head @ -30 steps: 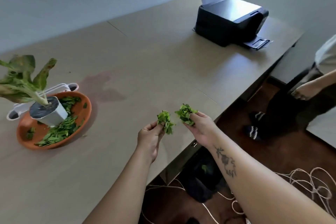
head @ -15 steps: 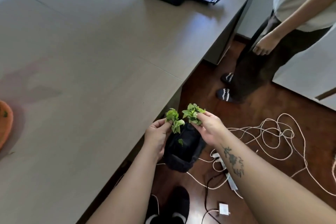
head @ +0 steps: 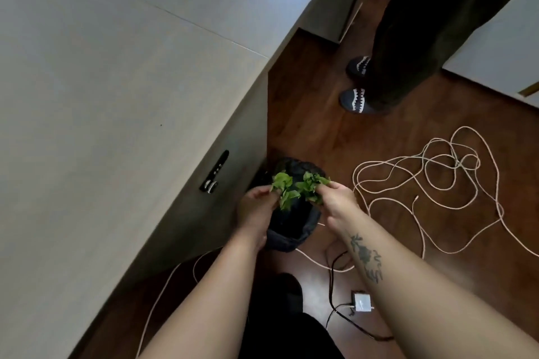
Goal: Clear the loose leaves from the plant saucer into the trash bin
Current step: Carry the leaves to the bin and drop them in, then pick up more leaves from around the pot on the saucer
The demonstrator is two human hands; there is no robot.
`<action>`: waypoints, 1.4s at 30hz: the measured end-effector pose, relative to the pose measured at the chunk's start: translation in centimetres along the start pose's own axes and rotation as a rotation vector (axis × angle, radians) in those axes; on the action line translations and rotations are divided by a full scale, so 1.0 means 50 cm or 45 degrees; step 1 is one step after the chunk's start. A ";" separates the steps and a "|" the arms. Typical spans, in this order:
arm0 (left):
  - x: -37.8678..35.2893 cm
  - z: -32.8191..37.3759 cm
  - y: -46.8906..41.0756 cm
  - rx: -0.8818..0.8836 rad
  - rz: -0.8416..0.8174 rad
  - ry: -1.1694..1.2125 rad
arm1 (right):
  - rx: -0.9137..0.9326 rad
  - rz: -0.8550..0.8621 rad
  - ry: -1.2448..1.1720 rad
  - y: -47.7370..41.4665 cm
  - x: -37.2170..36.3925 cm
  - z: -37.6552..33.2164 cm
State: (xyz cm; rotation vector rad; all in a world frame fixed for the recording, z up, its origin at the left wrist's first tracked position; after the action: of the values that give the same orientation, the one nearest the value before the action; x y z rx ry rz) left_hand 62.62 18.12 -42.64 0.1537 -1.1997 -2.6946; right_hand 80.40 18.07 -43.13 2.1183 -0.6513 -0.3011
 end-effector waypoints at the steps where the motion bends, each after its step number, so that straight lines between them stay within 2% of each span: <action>1: -0.004 -0.019 -0.020 -0.003 -0.016 -0.007 | 0.015 0.013 0.025 -0.022 0.002 0.010; 5: -0.031 -0.077 -0.080 0.012 -0.067 -0.079 | -0.013 -0.052 0.076 -0.095 -0.001 0.072; 9: -0.040 -0.105 -0.096 0.234 -0.160 -0.182 | -0.141 -0.196 0.112 -0.118 -0.004 0.112; 13: -0.019 -0.099 -0.072 0.329 -0.169 -0.194 | -0.141 -0.077 0.076 -0.088 0.019 0.082; 20: -0.015 0.108 0.086 -0.002 -0.105 -0.234 | 0.091 -0.034 0.041 0.102 -0.001 -0.121; 27: 0.018 0.331 0.280 -0.286 -0.101 -0.208 | 0.283 -0.223 0.057 0.320 -0.065 -0.306; 30: 0.073 0.389 0.332 -0.337 -0.033 -0.120 | 0.329 -0.332 0.067 0.386 -0.108 -0.333; 34: 0.219 0.418 0.399 -0.411 0.137 -0.033 | 0.356 -0.504 0.228 0.468 -0.216 -0.303; 42: 0.608 0.317 0.476 -0.341 0.651 0.190 | 0.392 -0.831 0.635 0.627 -0.490 -0.117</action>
State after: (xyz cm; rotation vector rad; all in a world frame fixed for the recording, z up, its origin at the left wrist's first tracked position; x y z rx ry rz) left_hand 33.28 7.57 -14.89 0.0052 -0.7048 -2.3102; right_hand 51.87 20.51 -14.93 2.5252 0.3183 -0.0078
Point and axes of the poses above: each hand's wrist, its own y-axis away from the middle knuckle, its own x-axis out of the back of the hand, z = x × y, the point moved 7 cm from there along -y, towards the middle knuckle, and after that the axes turned 3 degrees about -y, right-handed, at the moved point
